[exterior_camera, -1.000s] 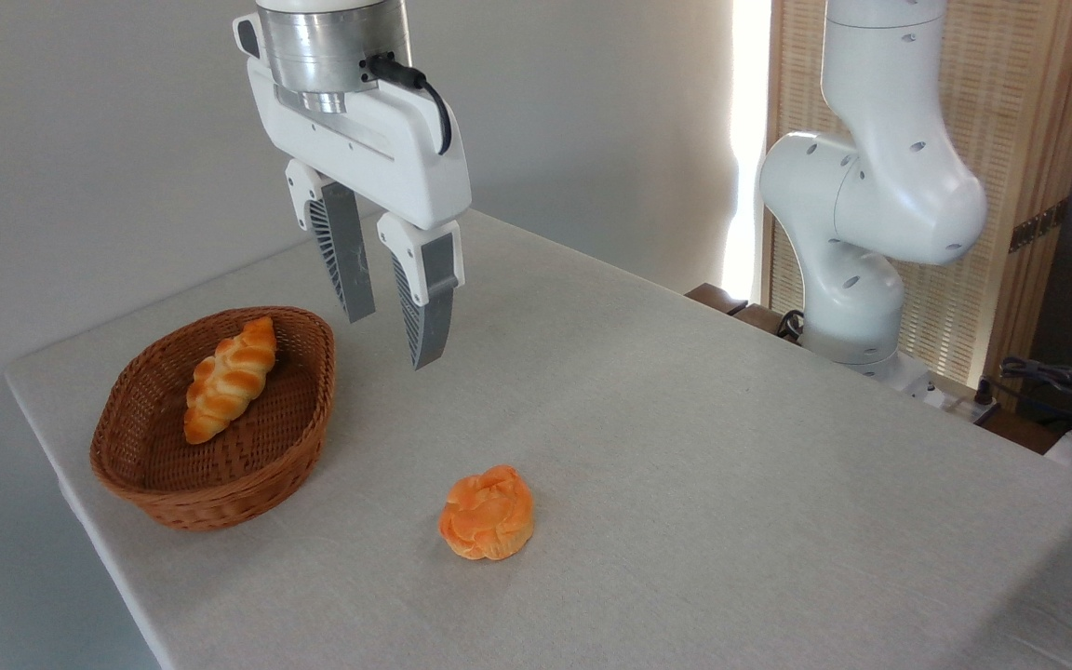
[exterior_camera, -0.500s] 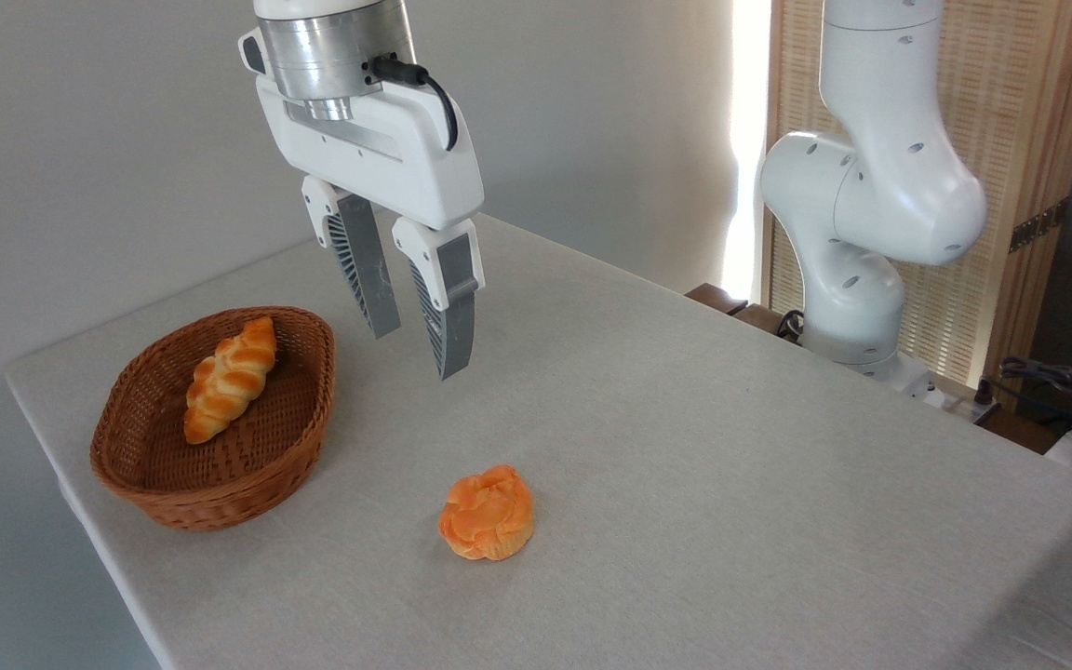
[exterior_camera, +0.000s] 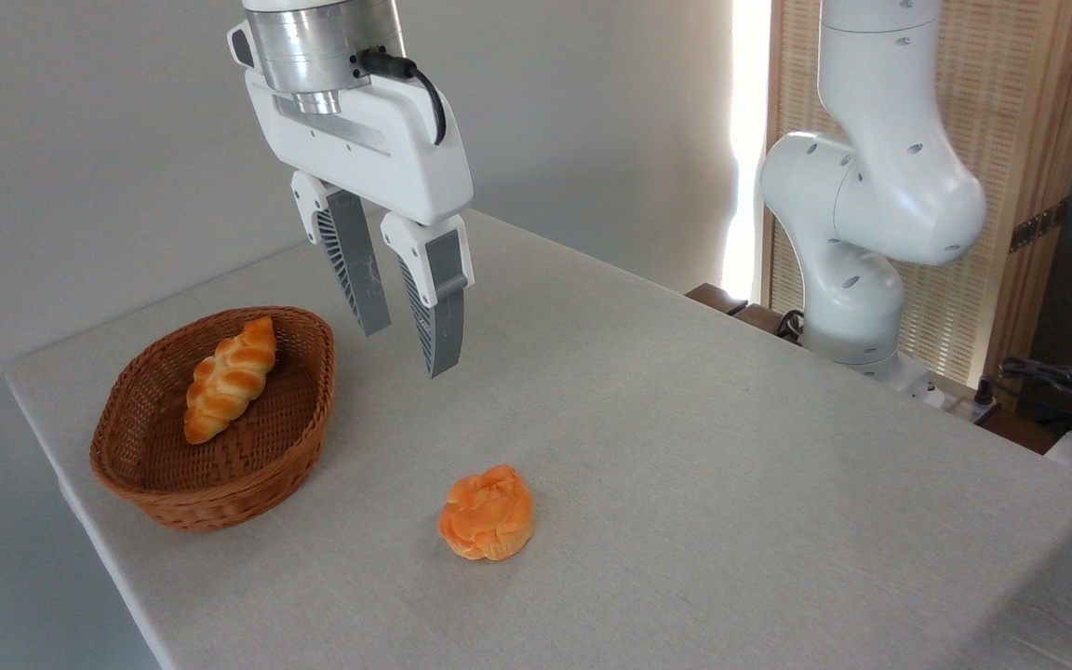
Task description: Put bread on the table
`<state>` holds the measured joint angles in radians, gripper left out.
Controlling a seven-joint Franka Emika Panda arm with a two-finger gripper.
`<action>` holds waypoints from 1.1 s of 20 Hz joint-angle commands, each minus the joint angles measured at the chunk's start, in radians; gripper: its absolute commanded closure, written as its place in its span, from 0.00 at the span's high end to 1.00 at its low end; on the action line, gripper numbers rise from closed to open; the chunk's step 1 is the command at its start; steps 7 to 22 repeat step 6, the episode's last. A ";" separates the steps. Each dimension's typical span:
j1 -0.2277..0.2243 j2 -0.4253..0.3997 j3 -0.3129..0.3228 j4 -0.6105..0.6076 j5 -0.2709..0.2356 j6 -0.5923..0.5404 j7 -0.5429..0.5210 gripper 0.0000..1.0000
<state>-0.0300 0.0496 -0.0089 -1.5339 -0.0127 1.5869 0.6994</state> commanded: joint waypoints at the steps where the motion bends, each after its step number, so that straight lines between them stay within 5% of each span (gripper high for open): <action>1: -0.007 -0.005 0.004 0.008 0.007 -0.018 0.002 1.00; 22: -0.007 -0.013 0.003 -0.008 0.004 0.001 0.003 1.00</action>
